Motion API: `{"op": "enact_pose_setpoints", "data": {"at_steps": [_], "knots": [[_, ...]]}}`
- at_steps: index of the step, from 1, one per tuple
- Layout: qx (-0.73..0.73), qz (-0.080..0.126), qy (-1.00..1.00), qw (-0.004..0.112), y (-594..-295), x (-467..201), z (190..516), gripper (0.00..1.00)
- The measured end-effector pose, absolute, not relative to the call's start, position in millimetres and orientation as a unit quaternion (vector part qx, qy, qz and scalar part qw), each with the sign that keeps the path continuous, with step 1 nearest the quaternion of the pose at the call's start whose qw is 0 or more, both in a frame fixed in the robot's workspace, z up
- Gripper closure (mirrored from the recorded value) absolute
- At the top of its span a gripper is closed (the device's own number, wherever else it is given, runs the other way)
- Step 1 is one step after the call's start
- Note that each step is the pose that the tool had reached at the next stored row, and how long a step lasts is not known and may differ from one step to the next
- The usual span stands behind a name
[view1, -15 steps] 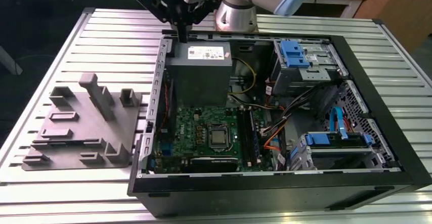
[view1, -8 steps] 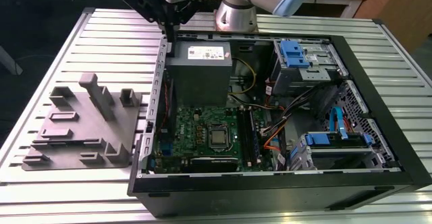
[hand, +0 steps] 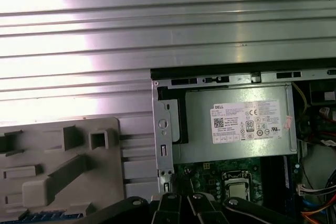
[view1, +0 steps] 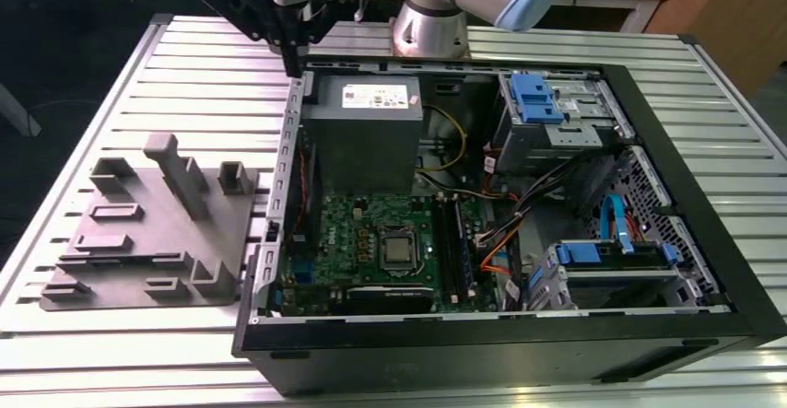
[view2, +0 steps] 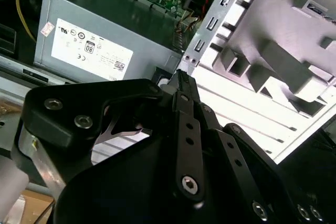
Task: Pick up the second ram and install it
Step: 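Reach for the second ram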
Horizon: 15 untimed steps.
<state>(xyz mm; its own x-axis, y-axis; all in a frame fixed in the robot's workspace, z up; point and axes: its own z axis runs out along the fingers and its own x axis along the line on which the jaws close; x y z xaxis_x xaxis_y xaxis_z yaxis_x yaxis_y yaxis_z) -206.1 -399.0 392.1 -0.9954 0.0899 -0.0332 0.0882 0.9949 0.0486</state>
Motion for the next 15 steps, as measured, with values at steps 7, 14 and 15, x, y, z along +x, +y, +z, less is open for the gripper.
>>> {"op": "enact_pose_setpoints", "data": {"at_steps": [7,14,15], "knots": [[0.046,0.024,0.999,0.018,-398.9,-218.0,391.6,0.93],[0.047,0.024,0.998,0.018,-399.0,-234.6,391.0,0.93],[0.047,0.024,0.998,0.018,-399.0,-236.9,390.9,0.93]]}}
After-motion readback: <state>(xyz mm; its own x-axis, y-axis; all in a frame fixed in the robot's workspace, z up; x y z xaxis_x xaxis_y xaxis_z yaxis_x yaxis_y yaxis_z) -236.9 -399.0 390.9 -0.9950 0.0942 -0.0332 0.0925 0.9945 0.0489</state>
